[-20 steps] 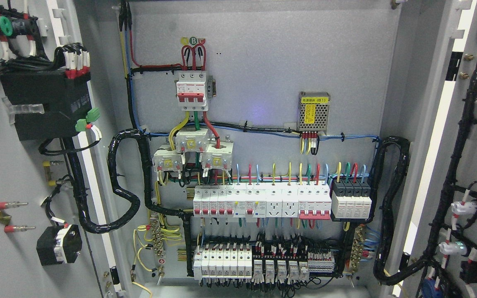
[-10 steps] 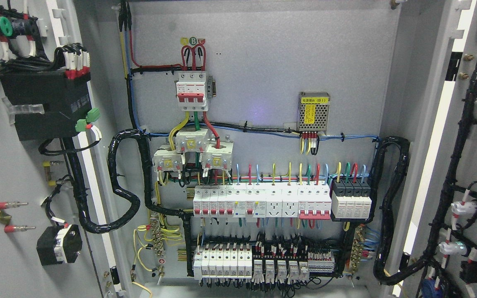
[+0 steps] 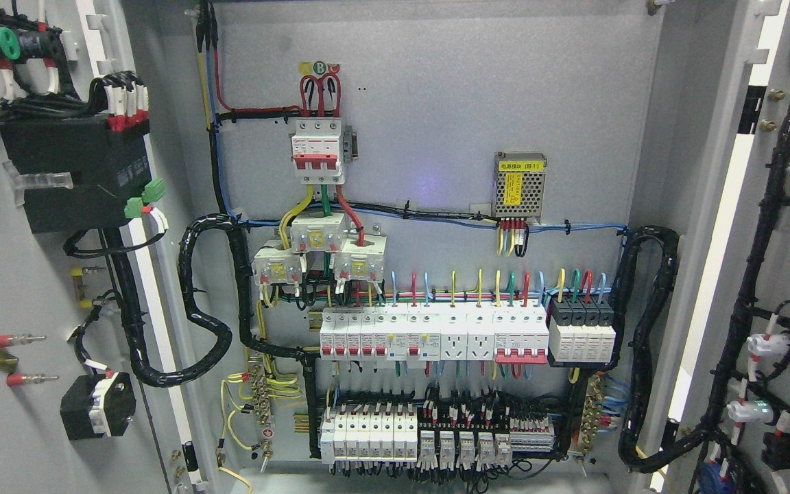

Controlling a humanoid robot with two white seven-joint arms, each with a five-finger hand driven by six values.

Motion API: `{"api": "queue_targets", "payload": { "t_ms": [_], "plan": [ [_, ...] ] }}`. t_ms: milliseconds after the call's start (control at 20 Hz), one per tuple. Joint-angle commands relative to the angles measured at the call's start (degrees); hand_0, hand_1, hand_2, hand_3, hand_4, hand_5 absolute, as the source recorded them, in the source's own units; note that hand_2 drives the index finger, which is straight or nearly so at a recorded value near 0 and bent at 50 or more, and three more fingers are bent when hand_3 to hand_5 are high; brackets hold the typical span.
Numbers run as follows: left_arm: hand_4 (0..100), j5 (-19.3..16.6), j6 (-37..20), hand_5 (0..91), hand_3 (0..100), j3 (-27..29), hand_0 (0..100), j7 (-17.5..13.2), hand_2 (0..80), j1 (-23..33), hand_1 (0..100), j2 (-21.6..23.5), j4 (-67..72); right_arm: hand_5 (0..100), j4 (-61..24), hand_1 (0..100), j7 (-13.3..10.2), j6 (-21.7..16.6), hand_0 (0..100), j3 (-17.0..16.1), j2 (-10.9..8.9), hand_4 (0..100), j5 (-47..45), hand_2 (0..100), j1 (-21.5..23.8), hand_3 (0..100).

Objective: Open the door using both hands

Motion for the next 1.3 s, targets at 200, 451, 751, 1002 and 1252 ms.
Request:
{"api": "queue_targets", "payload": {
  "t_ms": [200, 451, 751, 1002, 1252],
  "plan": [
    [0, 0.09, -34.76, 0.0, 0, -0.22, 0, 0.05, 0.0, -3.89, 0, -2.49, -10.62, 0, -8.43, 0, 0.00, -2.31, 38, -7.69, -4.88, 0, -0.05, 0, 2.55, 0],
    [0, 0.61, -39.94, 0.0, 0, 0.05, 0, 0.13, 0.0, -4.07, 0, -3.11, -11.68, 0, -8.34, 0, 0.00, -2.31, 38, -9.89, -7.96, 0, -0.48, 0, 2.47, 0],
    [0, 4.56, -41.88, 0.0, 0, 5.31, 0, 0.22, 0.0, -4.07, 0, -2.76, -12.03, 0, -7.56, 0, -0.09, -1.69, 38, -12.44, -8.57, 0, -2.76, 0, 2.47, 0],
    [0, 7.91, -41.97, 0.0, 0, 9.70, 0, 0.22, 0.0, -3.89, 0, -1.53, -12.03, 0, -6.15, 0, -0.09, -1.60, 38, -14.55, -8.75, 0, -3.65, 0, 2.47, 0],
    [0, 13.09, -42.06, 0.0, 0, 14.01, 0, 0.22, 0.0, -3.54, 0, 2.24, -11.94, 0, -5.80, 0, -0.09, -0.72, 38, -16.21, -8.57, 0, -4.26, 0, 2.55, 0]
  ]
}}
